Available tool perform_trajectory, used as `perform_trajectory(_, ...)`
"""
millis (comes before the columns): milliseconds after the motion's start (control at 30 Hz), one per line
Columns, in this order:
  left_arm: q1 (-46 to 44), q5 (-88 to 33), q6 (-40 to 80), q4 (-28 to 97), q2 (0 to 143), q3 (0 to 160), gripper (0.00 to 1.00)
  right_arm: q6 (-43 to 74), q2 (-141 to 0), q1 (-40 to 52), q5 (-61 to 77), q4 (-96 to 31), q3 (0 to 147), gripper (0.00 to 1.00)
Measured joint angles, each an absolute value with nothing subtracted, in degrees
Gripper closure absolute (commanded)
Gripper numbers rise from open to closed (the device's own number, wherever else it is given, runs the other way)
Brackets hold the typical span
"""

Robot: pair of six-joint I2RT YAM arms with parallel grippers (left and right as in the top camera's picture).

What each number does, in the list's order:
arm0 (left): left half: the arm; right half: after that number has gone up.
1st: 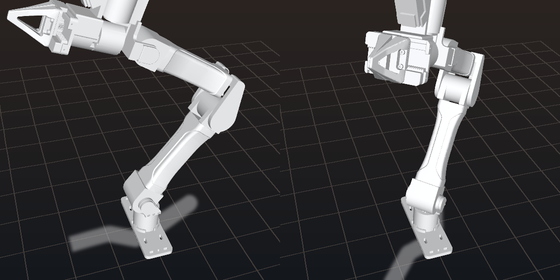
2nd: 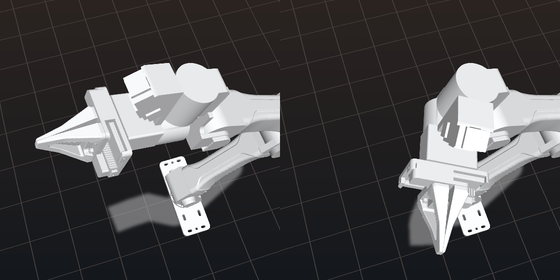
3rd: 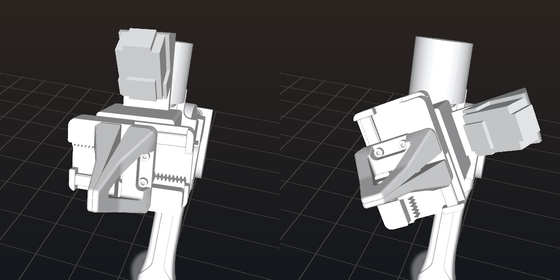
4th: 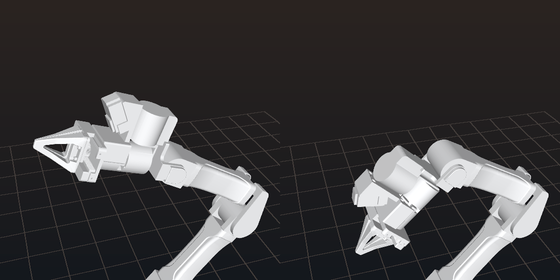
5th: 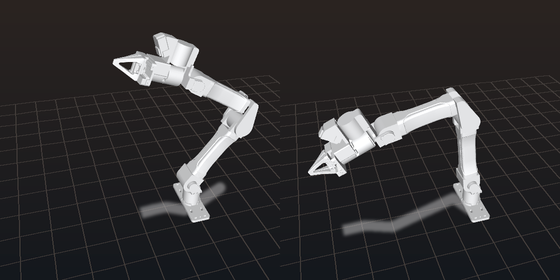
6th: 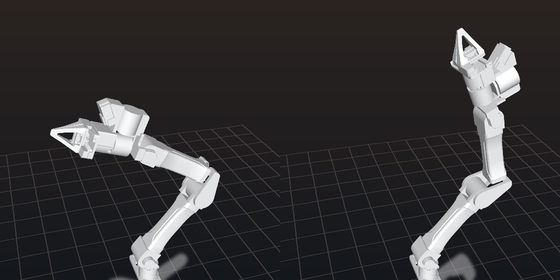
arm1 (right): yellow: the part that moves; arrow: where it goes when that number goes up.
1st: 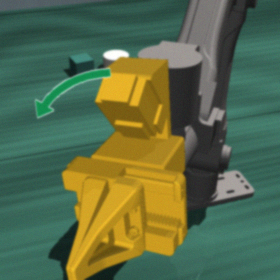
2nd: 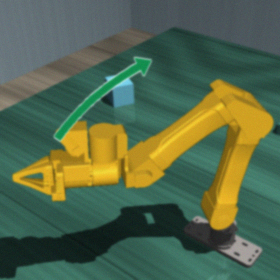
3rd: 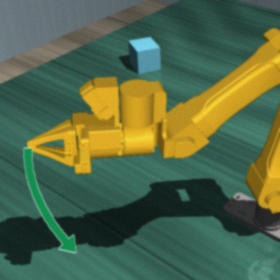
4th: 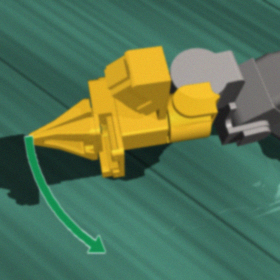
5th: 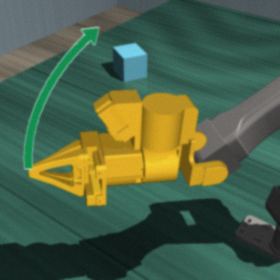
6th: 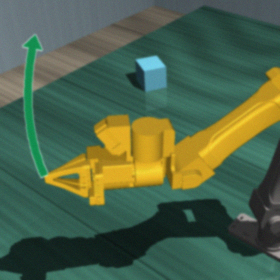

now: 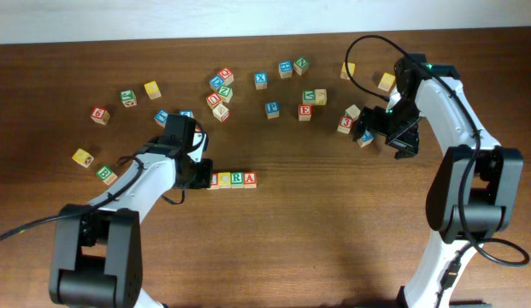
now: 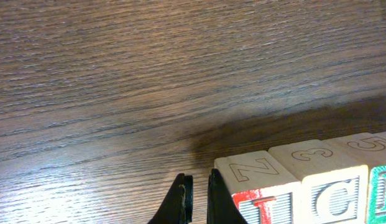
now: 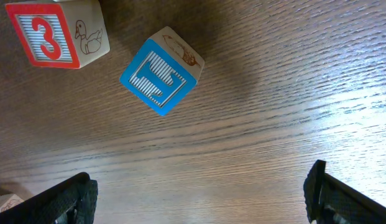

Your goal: Spell out ICRA

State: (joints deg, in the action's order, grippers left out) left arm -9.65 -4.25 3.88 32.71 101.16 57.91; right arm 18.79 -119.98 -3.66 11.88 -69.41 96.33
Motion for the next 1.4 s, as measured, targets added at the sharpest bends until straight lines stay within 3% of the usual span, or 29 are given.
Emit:
perform_trajectory(333,-8.45,1.96,3.90,32.67,101.16,57.91,0.97,18.76,-119.98,-3.66,11.88,-69.41,96.33,0.02)
perform_trajectory(500,-4.73,2.63,5.15,32.67,101.16,57.91,0.89,18.74,-119.98,-3.66,11.88,-69.38,96.33,0.02)
perform_trajectory(600,-3.60,3.07,5.41,32.64,101.16,57.91,0.68,18.81,-119.98,-3.66,11.88,-69.41,96.33,0.02)
perform_trajectory(633,-3.44,3.11,5.78,32.67,101.16,57.91,0.54,18.79,-119.98,-3.66,11.88,-69.41,96.33,0.02)
perform_trajectory(767,-3.40,3.27,5.98,32.62,101.16,57.91,0.41,18.76,-119.98,-3.66,11.88,-69.41,96.33,0.02)
perform_trajectory(833,-3.40,3.44,5.87,32.62,101.16,57.91,0.01,18.76,-119.98,-3.66,11.88,-69.41,96.33,0.02)
perform_trajectory(1400,-3.40,6.04,6.20,32.67,101.16,57.91,0.01,18.76,-119.98,-3.66,11.88,-69.41,96.33,0.02)
